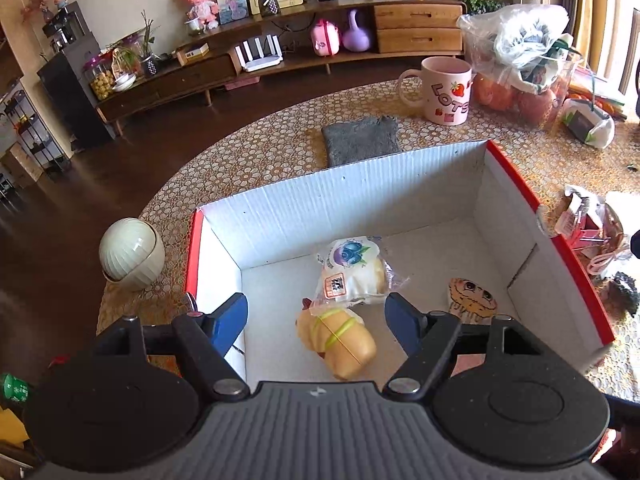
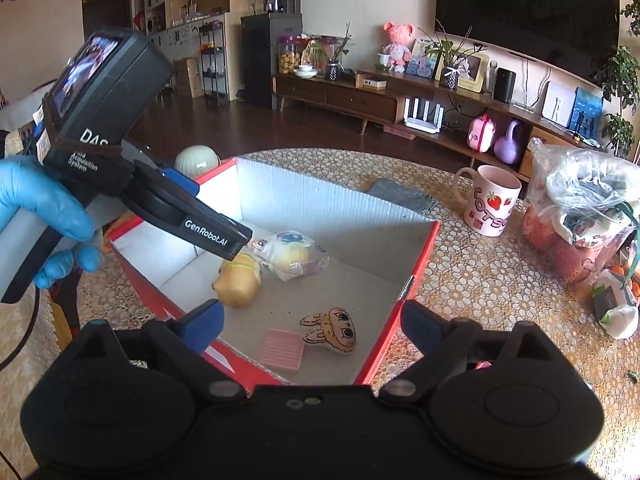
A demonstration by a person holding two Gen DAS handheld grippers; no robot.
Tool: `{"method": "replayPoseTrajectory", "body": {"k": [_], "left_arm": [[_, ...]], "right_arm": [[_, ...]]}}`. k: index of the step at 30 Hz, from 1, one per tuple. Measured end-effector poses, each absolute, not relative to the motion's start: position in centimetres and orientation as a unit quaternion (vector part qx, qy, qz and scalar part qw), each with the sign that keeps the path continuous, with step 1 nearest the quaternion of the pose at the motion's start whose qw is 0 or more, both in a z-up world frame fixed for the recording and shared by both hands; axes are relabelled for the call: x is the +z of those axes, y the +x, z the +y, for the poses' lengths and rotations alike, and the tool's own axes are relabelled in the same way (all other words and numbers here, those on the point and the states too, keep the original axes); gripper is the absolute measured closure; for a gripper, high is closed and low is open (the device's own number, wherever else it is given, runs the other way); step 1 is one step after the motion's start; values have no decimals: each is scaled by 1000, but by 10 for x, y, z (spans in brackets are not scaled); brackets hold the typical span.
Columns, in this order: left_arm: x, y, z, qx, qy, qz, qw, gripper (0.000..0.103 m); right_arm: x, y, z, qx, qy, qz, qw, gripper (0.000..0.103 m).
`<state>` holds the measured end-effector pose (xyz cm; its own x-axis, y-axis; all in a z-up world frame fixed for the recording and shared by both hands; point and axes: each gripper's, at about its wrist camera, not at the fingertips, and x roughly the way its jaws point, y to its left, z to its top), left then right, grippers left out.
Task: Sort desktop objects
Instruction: 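Open left tool to drop blueberry bag while right tool releases rabbit item, then move both tools back to table, right tool toward bag of black beads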
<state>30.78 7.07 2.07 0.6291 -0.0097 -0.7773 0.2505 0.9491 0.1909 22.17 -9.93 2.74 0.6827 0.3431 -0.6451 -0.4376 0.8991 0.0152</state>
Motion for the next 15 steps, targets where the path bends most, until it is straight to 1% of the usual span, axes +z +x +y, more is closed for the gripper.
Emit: {"method": "replayPoseTrajectory", "body": {"k": [5,7,13,14,15], "left_arm": [[28,291,69,-75,132,416,896,27],[30,285,69,-75,125,414,899,24],[36,267,69,-74,110,407,904,23],[36,264,69,-75,107,407,904,18],[36,261,68,-75,106,404,905,15]], "right_arm": [[35,206,-110,216,-59,327,918,5],[37,201,-113,216,-58,322,920,4],[46,185,-126,215,-45,312,924,2],[46,183,-129,214,-42,311,925,2],[47,181,-133,213,-40,310,926,2]]}}
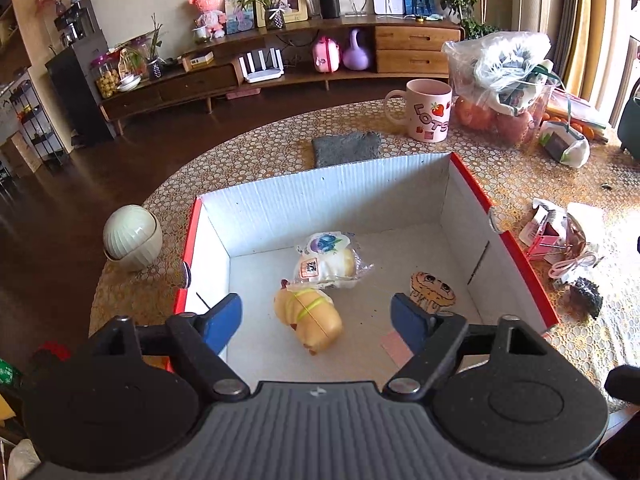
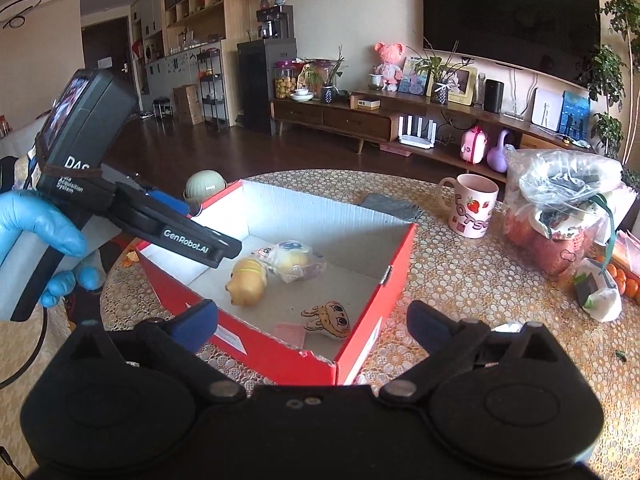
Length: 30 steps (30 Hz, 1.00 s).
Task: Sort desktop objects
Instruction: 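Move both tools back to table, right tool toward bag of black beads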
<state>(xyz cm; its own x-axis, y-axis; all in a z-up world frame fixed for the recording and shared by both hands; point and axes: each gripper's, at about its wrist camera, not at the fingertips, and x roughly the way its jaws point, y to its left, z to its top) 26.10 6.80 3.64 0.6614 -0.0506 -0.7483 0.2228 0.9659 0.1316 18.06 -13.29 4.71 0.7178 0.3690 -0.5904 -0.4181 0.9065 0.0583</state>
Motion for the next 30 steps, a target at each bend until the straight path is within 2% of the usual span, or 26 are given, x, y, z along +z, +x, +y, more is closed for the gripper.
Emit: {"method": "replayPoseTrajectory", "body": {"k": [8,10,30], "left_arm": [[45,235,62,-79,87,378,918,11],[46,228,58,-82,85,371,921,0],[27,157,-35,-185,108,316,924,0]], "right_arm": [[46,160,-164,199,-28,306,931,2],[45,156,-175,194,-21,307,931,2],[8,138,-253,126,-17,340,932,2]]}}
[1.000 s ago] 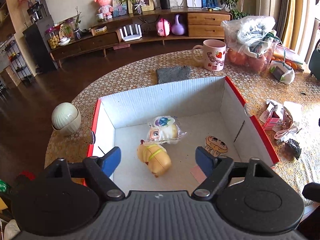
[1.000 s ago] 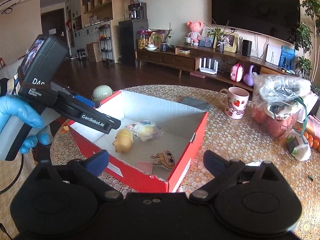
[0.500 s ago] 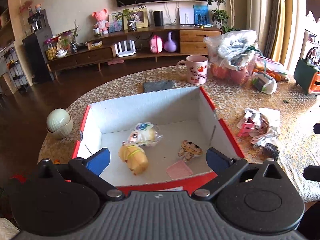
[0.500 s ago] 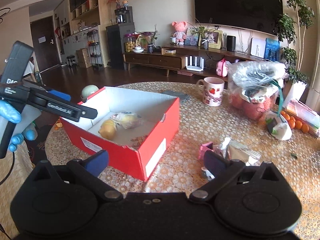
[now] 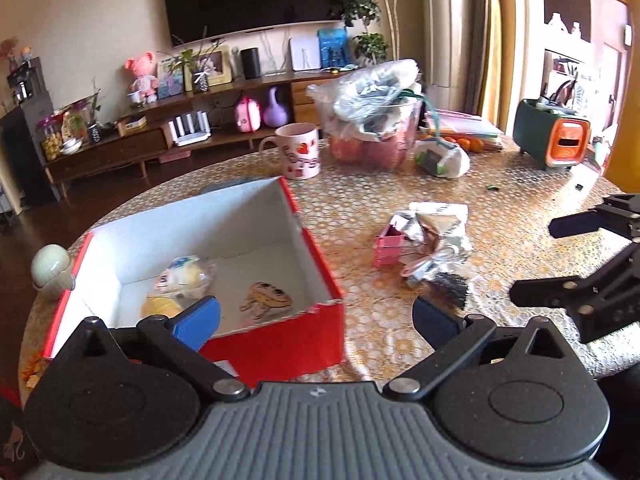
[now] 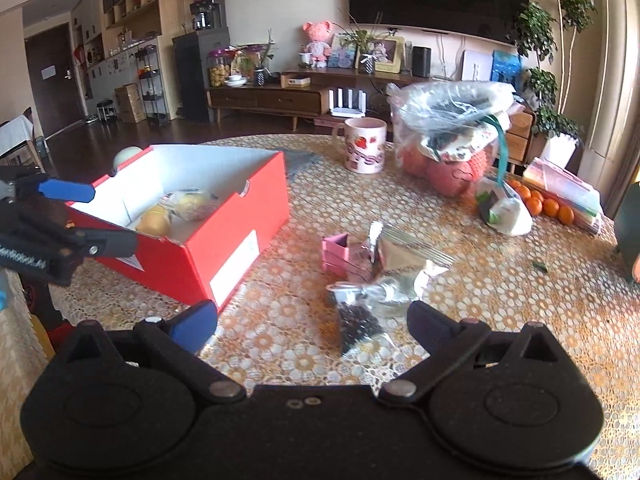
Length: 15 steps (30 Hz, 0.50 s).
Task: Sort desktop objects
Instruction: 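Move both tools back to table, right tool toward bag of black beads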
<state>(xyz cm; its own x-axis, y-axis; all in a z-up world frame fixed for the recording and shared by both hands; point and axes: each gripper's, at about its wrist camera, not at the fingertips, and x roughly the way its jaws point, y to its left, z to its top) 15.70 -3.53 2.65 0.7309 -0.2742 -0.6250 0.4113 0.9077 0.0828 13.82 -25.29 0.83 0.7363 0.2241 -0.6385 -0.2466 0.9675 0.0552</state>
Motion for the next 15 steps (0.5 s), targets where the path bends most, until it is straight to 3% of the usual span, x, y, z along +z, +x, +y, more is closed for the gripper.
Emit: {"method": "replayPoseTrajectory", "body": {"k": [15], "left_arm": [[9,162,-84,-220,119,312,917,0]], "right_arm": [[-33,158,-280,105,-16,374,921,7]]}}
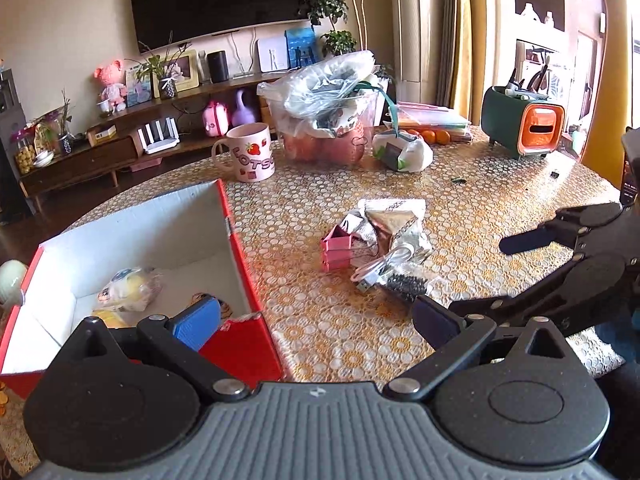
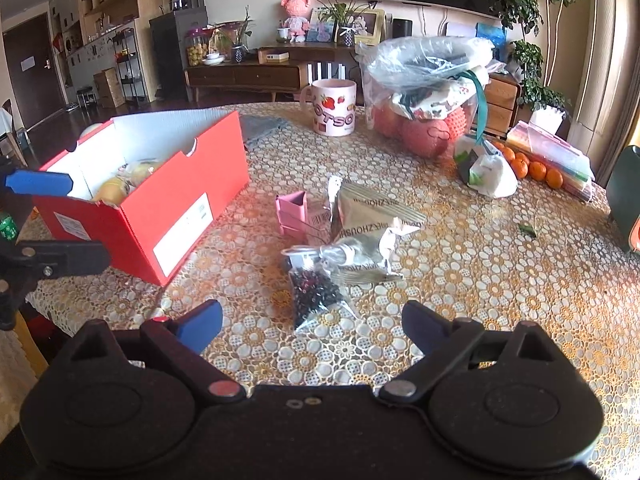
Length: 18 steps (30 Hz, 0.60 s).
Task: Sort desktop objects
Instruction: 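Move both tools back to table, right tool toward bag of black beads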
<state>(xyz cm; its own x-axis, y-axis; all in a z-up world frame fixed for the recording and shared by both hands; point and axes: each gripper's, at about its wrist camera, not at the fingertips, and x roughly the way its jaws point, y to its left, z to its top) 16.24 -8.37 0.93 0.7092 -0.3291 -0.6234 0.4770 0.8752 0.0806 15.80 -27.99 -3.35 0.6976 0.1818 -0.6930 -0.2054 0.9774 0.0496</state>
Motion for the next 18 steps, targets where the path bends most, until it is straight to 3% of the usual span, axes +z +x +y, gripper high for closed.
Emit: {"method": "replayPoseTrajectory", "body": {"k": [18], "left_arm": [[-23,224,-154,-231,37,374,897,0]], "right_arm": [[-76,180,-290,104,-5,385,917,17]]}}
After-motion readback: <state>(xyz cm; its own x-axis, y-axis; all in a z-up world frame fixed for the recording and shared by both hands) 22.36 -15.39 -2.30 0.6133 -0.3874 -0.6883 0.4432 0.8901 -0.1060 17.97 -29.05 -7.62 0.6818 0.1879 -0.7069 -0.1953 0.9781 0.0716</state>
